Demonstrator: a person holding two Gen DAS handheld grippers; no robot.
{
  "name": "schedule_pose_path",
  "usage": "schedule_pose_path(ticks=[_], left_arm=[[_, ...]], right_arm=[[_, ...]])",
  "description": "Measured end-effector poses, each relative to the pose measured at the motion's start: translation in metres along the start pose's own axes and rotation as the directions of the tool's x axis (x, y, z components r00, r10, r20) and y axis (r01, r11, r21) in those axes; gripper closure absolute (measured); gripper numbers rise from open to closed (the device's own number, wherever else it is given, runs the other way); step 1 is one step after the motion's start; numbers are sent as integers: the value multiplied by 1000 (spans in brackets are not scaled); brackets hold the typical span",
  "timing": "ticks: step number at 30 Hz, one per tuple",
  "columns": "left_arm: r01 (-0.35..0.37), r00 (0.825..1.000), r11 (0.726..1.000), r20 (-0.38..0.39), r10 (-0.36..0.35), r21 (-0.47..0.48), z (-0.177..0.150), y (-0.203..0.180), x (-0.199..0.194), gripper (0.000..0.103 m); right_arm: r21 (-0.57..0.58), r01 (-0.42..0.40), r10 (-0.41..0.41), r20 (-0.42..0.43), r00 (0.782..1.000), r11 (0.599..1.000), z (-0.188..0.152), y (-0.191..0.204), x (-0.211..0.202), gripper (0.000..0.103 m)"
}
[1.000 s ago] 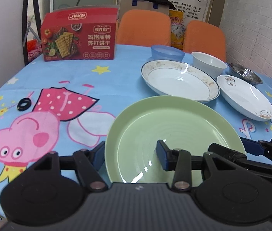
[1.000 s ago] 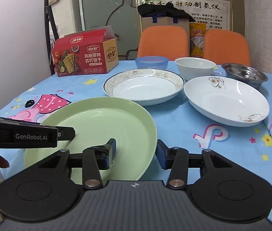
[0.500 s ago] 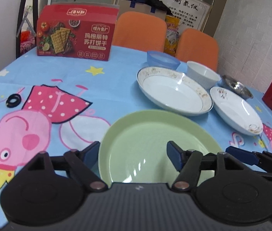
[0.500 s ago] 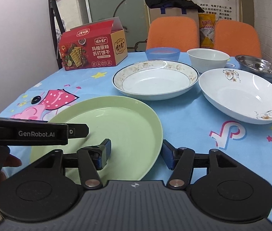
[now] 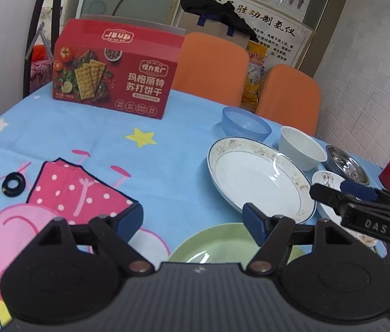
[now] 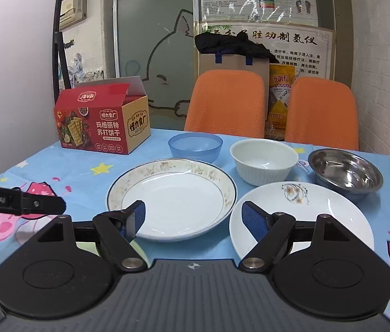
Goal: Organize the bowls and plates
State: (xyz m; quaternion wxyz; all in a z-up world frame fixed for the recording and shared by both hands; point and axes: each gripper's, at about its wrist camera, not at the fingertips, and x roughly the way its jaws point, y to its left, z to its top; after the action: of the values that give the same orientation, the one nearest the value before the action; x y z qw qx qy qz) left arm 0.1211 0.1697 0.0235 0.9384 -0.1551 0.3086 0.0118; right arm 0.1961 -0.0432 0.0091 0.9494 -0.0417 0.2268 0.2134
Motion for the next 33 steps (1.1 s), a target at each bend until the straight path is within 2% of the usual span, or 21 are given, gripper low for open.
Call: schedule_pose_path(ticks=[5, 10, 12, 15, 19, 23, 27, 33], left_arm=[[-20, 999, 1000, -27, 20, -13, 15, 8, 26, 31], [-28, 999, 999, -35, 28, -23, 24, 16, 41, 31], [-38, 999, 999, -38, 38, -14, 26, 18, 45, 31], [-45, 998, 999, -37, 45, -9, 30, 20, 48, 31], [-48, 998, 999, -33, 48, 6, 33, 17, 49, 31], [-32, 999, 999, -41, 33, 20, 41, 14, 58, 31], [4, 995, 999, -99, 0, 36, 49, 5, 86, 31], [-2, 990, 996, -141, 15, 94, 48, -8, 113, 31]], right_arm=[[-17, 15, -16, -53, 998, 1000, 22, -12, 58, 0], [-3, 8, -9, -158, 987, 1000, 22, -20, 96, 0], [-1, -12, 12, -173, 985, 1000, 20, -17, 100, 0], [-4, -1, 0, -171, 985, 1000, 22, -10, 102, 0], [-6, -58, 56, -171, 984, 998, 26, 5, 108, 0], [-21, -53, 50, -133, 990, 998, 28, 6, 95, 0], [-10, -64, 62, -155, 986, 998, 18, 3, 86, 0], [0, -80, 79, -183, 980, 997, 9, 5, 92, 0]])
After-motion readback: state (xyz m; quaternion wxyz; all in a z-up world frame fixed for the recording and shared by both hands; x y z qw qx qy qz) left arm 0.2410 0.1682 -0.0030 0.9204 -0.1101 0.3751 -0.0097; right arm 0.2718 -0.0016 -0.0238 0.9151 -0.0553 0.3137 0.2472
